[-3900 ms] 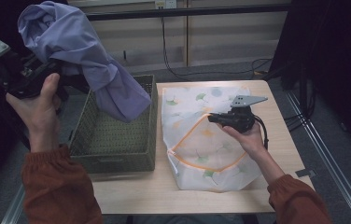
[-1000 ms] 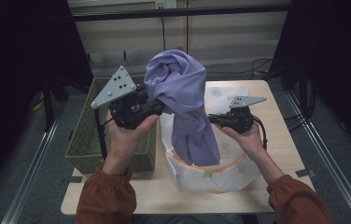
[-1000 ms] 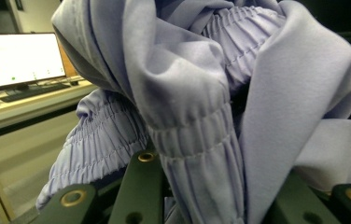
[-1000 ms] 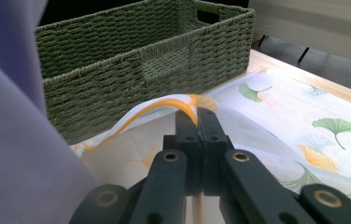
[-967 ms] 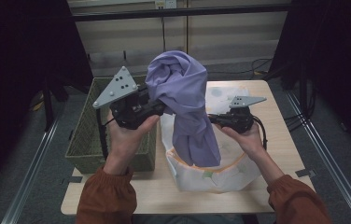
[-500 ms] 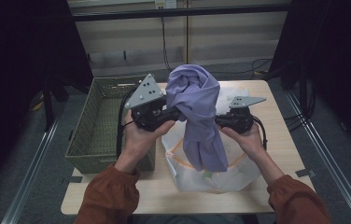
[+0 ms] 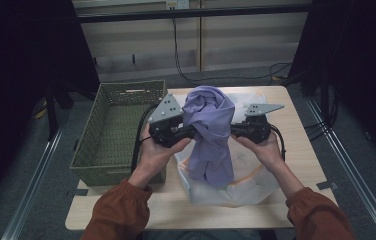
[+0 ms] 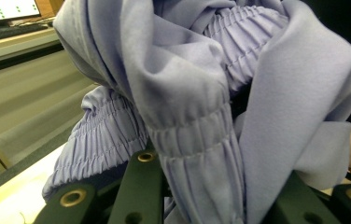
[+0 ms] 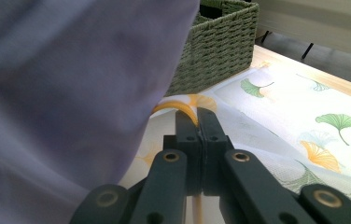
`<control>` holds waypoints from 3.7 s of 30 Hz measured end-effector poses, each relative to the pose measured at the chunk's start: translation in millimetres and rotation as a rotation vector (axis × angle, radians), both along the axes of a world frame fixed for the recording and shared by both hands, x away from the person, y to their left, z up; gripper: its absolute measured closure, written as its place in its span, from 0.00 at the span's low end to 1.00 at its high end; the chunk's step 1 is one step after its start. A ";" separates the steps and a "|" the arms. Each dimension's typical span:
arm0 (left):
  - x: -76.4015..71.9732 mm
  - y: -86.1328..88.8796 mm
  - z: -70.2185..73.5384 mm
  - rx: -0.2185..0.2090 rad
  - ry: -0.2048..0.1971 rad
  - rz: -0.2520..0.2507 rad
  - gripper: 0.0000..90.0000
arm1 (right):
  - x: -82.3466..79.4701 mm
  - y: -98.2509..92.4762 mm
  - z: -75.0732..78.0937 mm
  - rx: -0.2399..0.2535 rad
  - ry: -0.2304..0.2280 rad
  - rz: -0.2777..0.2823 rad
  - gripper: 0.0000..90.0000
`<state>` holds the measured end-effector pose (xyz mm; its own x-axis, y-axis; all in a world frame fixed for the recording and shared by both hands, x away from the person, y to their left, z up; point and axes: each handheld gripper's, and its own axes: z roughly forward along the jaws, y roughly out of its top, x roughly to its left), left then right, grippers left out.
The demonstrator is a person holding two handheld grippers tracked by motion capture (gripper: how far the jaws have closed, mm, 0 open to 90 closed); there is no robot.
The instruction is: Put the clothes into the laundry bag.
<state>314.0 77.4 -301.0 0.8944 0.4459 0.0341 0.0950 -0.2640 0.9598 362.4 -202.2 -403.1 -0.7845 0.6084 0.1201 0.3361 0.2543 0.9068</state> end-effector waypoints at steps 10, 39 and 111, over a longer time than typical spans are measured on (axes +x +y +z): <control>2.3 3.6 -16.9 0.035 0.023 0.004 0.83 | 0.7 1.9 -2.4 -0.009 0.010 0.001 1.00; -1.1 -14.0 -66.2 0.195 0.072 -0.023 0.83 | 0.6 1.4 -1.5 -0.014 0.014 0.000 1.00; -3.1 -65.1 -176.4 0.484 0.291 -0.174 0.49 | -1.1 10.5 -4.5 -0.037 0.010 0.024 1.00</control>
<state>310.9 12.4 -477.5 0.9561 0.2868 -0.0609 0.2527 -0.7010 0.6669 361.3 -191.7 -407.5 -0.7977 0.5938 0.1056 0.3383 0.2955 0.8934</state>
